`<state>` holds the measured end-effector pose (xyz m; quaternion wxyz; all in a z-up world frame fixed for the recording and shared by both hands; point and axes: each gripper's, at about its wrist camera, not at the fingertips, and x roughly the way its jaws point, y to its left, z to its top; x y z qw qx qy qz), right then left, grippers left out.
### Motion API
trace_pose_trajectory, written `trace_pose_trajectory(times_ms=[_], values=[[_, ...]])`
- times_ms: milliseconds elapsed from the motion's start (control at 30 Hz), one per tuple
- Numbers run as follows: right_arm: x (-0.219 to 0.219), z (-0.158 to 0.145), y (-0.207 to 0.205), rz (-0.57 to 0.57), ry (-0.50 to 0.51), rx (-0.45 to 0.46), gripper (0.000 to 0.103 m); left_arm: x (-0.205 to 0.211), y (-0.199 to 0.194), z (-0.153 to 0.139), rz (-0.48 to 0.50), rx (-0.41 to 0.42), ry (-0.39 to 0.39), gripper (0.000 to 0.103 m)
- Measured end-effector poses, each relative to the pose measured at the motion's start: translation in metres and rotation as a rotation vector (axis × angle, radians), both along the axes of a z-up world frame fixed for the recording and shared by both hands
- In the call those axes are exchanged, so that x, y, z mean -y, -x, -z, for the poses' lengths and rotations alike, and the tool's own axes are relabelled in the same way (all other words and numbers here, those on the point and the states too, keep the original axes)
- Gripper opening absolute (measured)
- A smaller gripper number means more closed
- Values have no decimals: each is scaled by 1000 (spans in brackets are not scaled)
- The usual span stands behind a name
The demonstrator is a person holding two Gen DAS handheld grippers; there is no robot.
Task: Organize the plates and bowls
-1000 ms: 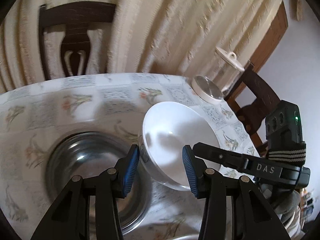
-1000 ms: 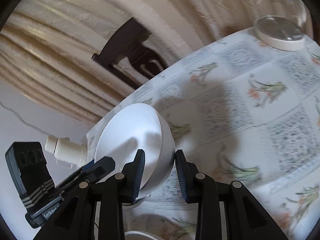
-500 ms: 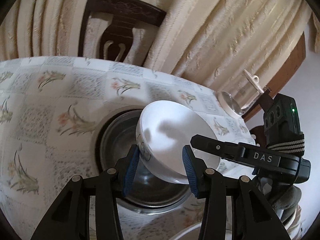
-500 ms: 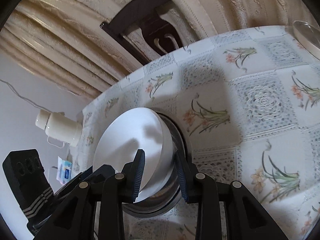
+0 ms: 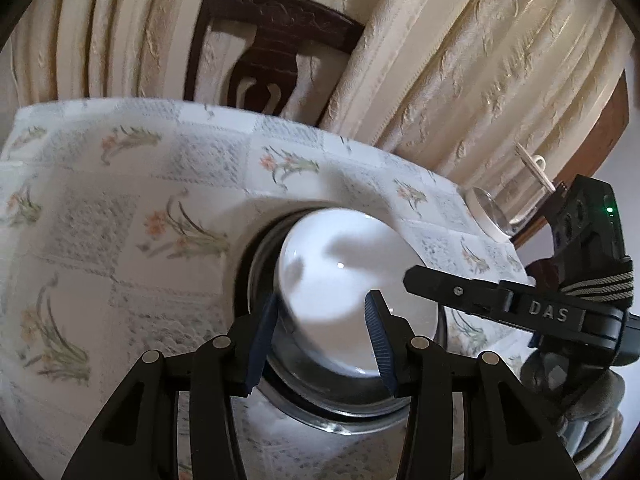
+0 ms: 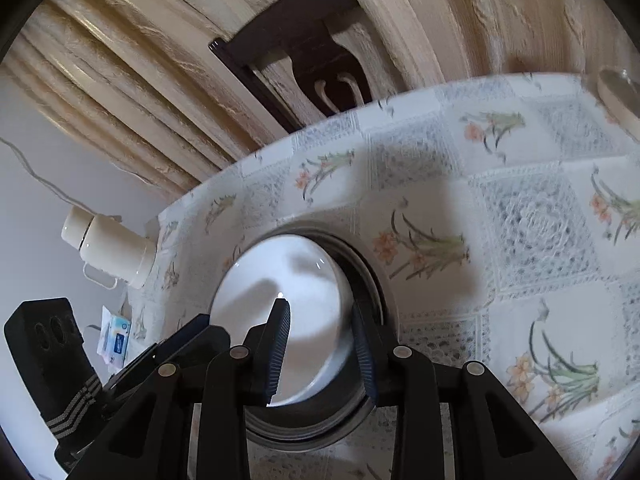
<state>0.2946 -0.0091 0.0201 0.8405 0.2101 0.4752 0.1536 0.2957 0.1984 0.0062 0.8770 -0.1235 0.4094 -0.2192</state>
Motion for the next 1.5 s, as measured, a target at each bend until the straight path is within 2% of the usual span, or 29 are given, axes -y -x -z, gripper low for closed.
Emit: trace_pose_trajectory(times_ms=[133, 200, 267, 467, 633, 900, 1500], values=[[4, -9, 5, 17, 14, 35, 35, -3, 3, -7, -1, 36, -2, 53], [8, -12, 9, 36, 15, 46, 41, -5, 4, -10, -4, 43, 6, 54], [14, -13, 12, 61, 10, 53, 56, -10, 4, -13, -18, 51, 16, 55], [33, -6, 16, 130, -23, 26, 63, -23, 1, -19, -91, 75, 1, 61], [35, -1, 17, 137, -39, 9, 64, -25, -1, -15, -105, 61, -14, 63], [24, 5, 15, 107, -37, -10, 67, -20, 1, -13, -120, 99, -84, 69], [17, 16, 10, 73, -39, -51, 68, -11, -1, -2, -93, 81, -113, 69]])
